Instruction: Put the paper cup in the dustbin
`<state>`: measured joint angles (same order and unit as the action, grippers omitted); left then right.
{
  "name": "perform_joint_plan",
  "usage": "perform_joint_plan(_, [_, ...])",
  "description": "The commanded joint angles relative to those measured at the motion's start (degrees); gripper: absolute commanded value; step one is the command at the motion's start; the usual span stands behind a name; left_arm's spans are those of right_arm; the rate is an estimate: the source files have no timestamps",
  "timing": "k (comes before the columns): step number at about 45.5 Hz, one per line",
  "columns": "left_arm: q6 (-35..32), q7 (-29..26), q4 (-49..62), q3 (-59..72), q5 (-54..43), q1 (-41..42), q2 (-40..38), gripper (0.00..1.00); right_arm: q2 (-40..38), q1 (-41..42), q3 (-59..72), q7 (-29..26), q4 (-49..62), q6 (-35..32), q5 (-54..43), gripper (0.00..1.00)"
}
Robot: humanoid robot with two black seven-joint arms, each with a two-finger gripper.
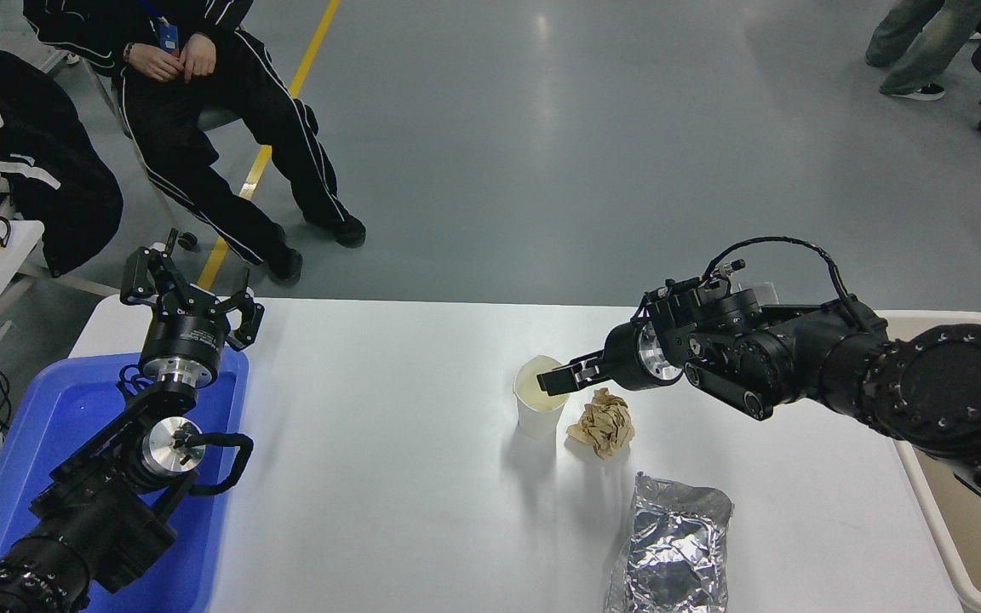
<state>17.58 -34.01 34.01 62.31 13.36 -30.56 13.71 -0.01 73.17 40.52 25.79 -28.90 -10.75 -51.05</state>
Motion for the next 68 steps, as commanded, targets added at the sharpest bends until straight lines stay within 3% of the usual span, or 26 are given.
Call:
perform_joint_plan(1, [0.0,0.0,0.1,0.0,0.0,0.0,0.0,1.00,0.0,-0.8,0.0,0.0,-0.7,1.6,-1.2,0.79])
perform_joint_plan(15, [0.0,0.0,0.0,0.0,0.0,0.0,0.0,1.00,0.0,-4.3,0.5,0.0,0.3,5.1,-2.6,0.72])
perform_joint_plan(19, [0.0,0.0,0.0,0.0,0.0,0.0,0.0,1.00,0.0,-4.3,0.6,0.0,0.7,5.3,-2.7,0.48])
perform_joint_plan(26, [0.0,0.0,0.0,0.0,0.0,0.0,0.0,1.00,0.0,-4.3,0.6,0.0,1.0,5.3,-2.7,0.40])
perform_joint_plan(31, [0.0,0.0,0.0,0.0,0.0,0.0,0.0,1.00,0.0,-4.3,1.7,0.1,1.0,5.3,-3.3,0.28])
perform_joint_plan(37, [0.0,0.0,0.0,0.0,0.0,0.0,0.0,1.00,0.0,-4.3,1.7,0.2,1.0,5.3,-3.3,0.26])
perform_joint_plan(39, [0.0,0.0,0.0,0.0,0.0,0.1,0.0,1.00,0.0,-4.3,1.7,0.2,0.8,5.3,-3.3,0.22])
perform_joint_plan(41, [0.0,0.0,0.0,0.0,0.0,0.0,0.0,1.00,0.0,-4.3,1.8,0.2,0.8,5.0,-3.3,0.07])
perform_joint_plan(43, [0.0,0.0,0.0,0.0,0.0,0.0,0.0,1.00,0.0,-4.3,1.8,0.2,0.7,5.0,-3.3,0.01])
perform_joint_plan(60, [0.0,0.0,0.0,0.0,0.0,0.0,0.0,1.00,0.0,-3.5,1.6,0.5,0.7,4.4,-2.9,0.00])
perform_joint_plan(68, [0.0,0.0,0.0,0.0,0.0,0.0,0.0,1.00,0.0,0.7,0.9,4.0,0.2,4.4,-2.1,0.00])
